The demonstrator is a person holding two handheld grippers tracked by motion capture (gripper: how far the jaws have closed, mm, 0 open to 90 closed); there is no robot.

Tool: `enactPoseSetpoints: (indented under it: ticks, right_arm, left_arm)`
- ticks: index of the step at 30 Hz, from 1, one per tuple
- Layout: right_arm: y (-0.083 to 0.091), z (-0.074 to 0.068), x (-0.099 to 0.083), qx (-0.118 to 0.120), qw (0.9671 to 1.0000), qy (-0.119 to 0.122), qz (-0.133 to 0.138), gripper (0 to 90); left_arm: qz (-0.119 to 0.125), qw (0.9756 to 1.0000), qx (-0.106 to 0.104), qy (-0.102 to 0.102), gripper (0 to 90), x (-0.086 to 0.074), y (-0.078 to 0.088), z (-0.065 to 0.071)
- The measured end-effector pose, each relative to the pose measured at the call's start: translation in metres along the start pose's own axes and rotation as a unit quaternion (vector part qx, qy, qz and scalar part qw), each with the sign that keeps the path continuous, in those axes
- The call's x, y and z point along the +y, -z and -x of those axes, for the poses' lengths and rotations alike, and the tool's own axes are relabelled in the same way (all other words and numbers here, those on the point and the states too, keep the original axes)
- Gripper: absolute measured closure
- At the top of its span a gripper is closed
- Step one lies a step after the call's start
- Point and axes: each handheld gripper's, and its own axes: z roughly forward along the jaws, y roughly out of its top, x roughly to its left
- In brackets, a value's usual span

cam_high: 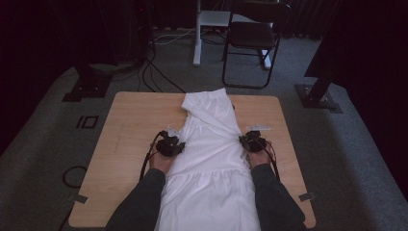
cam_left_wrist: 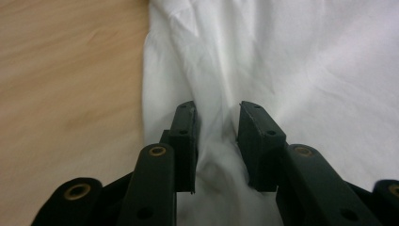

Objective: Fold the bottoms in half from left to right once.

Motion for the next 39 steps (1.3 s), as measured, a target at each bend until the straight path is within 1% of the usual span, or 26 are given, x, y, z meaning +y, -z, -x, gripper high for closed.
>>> enactPoseSetpoints:
  ticks: [4, 8, 9, 10, 13, 14, 15, 16, 17, 18, 19, 20, 21, 22, 23, 25, 27, 29, 31, 33, 34, 35, 36, 37, 38, 39]
  right_arm:
    - [0.021, -0.011, -0.02, 0.014, 0.9997, 0.019, -0.002, 82.9]
    - [0.048, -0.022, -0.045, 0.034, 0.9988, 0.034, -0.005, 82.1]
    - [0.054, -0.025, -0.051, 0.039, 0.9985, 0.038, -0.007, 81.8]
    - [0.06, -0.027, -0.056, 0.042, 0.9983, 0.04, -0.011, 81.9]
    - [0.075, -0.033, -0.067, 0.047, 0.9975, 0.046, -0.022, 81.9]
    - [0.079, -0.034, -0.068, 0.049, 0.9973, 0.046, -0.031, 81.3]
    - [0.079, -0.034, -0.068, 0.049, 0.9973, 0.046, -0.031, 81.3]
    - [0.081, -0.034, -0.068, 0.05, 0.997, 0.043, -0.041, 76.6]
    - [0.085, -0.033, -0.062, 0.042, 0.9967, 0.045, -0.052, 62.6]
    - [0.086, -0.032, -0.057, 0.044, 0.9972, 0.044, -0.041, 54.8]
    - [0.087, -0.031, -0.052, 0.05, 0.9975, 0.039, -0.032, 50.3]
    - [0.088, -0.032, -0.043, 0.054, 0.9976, 0.039, -0.018, 47.3]
    - [0.088, -0.032, -0.043, 0.054, 0.9976, 0.039, -0.018, 47.3]
    - [0.087, -0.034, -0.034, 0.054, 0.9974, 0.046, -0.011, 45.0]
    - [0.082, -0.04, -0.018, 0.058, 0.9961, 0.066, -0.003, 43.2]
    - [0.071, -0.049, -0.003, 0.062, 0.9945, 0.084, -0.001, 43.7]
    - [0.055, -0.06, 0.01, 0.068, 0.9922, 0.104, -0.006, 43.2]
    - [0.039, -0.072, 0.02, 0.078, 0.9894, 0.122, -0.011, 41.6]
    - [0.026, -0.084, 0.026, 0.096, 0.986, 0.136, -0.013, 39.2]
    - [0.014, -0.094, 0.029, 0.103, 0.9834, 0.148, -0.018, 37.1]
    - [0.007, -0.099, 0.031, 0.102, 0.9822, 0.157, -0.021, 36.6]
    - [0.004, -0.101, 0.031, 0.092, 0.9816, 0.166, -0.024, 36.9]
    - [0.0, -0.102, 0.033, 0.065, 0.9818, 0.177, -0.021, 39.6]
    - [-0.002, -0.099, 0.034, 0.039, 0.9838, 0.174, -0.013, 42.3]
    - [-0.003, -0.093, 0.037, 0.031, 0.9876, 0.154, -0.008, 44.5]
    - [-0.004, -0.084, 0.039, 0.025, 0.9915, 0.128, -0.005, 47.8]
  left_arm:
    - [0.012, 0.9999, 0.001, 0.003, 68.8, -0.023, 0.02, 0.01]
    - [0.023, 0.9997, -0.003, -0.001, 68.8, -0.051, 0.044, 0.029]
    - [0.023, 0.9997, -0.004, 0.002, 68.8, -0.057, 0.05, 0.034]
    - [0.024, 0.9997, -0.004, -0.002, 68.8, -0.062, 0.055, 0.04]
    - [0.024, 0.9995, -0.007, -0.02, 68.8, -0.072, 0.065, 0.052]
    - [0.023, 0.9995, -0.006, -0.022, 68.7, -0.073, 0.066, 0.054]
    - [0.023, 0.9995, -0.006, -0.022, 68.7, -0.073, 0.066, 0.054]
    - [0.023, 0.9995, -0.008, -0.02, 68.7, -0.073, 0.066, 0.053]
    - [0.023, 0.9995, -0.01, -0.019, 68.4, -0.072, 0.065, 0.053]
    - [0.024, 0.9995, -0.01, -0.019, 68.2, -0.072, 0.065, 0.053]
    - [0.024, 0.9995, -0.009, -0.02, 68.2, -0.072, 0.065, 0.053]
    - [0.024, 0.9995, -0.008, -0.02, 68.2, -0.072, 0.065, 0.053]
    - [0.024, 0.9995, -0.008, -0.02, 68.2, -0.072, 0.065, 0.053]
    - [0.024, 0.9995, -0.009, -0.02, 68.2, -0.072, 0.065, 0.053]
    - [0.024, 0.9995, -0.009, -0.02, 68.2, -0.072, 0.065, 0.053]
    - [0.024, 0.9995, -0.008, -0.019, 68.2, -0.072, 0.065, 0.053]
    - [0.024, 0.9995, -0.008, -0.019, 68.1, -0.072, 0.065, 0.053]
    - [0.024, 0.9995, -0.009, -0.019, 68.2, -0.072, 0.065, 0.053]
    - [0.025, 0.9995, -0.009, -0.018, 68.1, -0.072, 0.065, 0.053]
    - [0.024, 0.9995, -0.01, -0.018, 68.2, -0.072, 0.065, 0.053]
    - [0.024, 0.9995, -0.01, -0.018, 68.1, -0.072, 0.065, 0.053]
    - [0.024, 0.9995, -0.01, -0.018, 68.1, -0.072, 0.065, 0.053]
    - [0.024, 0.9995, -0.009, -0.018, 68.1, -0.072, 0.065, 0.053]
    - [0.024, 0.9995, -0.009, -0.018, 68.1, -0.072, 0.065, 0.053]
    - [0.024, 0.9995, -0.009, -0.019, 68.1, -0.072, 0.065, 0.053]
    - [0.025, 0.9995, -0.009, -0.018, 68.1, -0.072, 0.065, 0.053]
